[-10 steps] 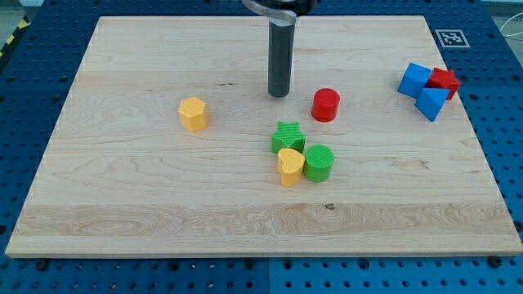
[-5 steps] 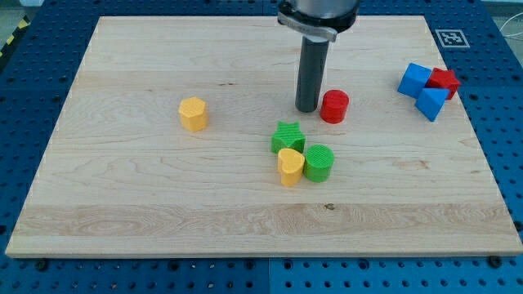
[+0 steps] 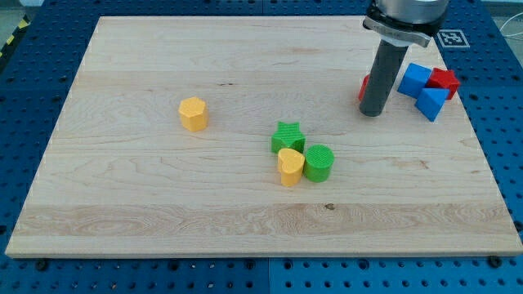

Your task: Slide the red circle to the blue triangle and blue cube

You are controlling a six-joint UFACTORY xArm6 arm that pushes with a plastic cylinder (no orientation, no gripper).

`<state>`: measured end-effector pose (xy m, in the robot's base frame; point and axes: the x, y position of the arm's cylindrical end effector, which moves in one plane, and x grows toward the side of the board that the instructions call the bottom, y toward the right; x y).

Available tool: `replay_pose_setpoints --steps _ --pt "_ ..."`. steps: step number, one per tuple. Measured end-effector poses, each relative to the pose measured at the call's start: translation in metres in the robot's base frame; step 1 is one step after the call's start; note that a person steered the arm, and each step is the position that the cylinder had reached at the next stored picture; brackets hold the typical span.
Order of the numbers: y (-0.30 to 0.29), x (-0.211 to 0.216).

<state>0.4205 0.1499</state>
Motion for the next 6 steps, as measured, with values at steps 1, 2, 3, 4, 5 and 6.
replay_pose_setpoints --steps 1,2,3,4,5,6 --pt "-0.033 0.001" --pt "-0.058 -0.016" --pt "-0.059 -0.038" --pt "-0.036 -0.043" --pt "-0.006 -0.042" --pt "0.022 -0.042"
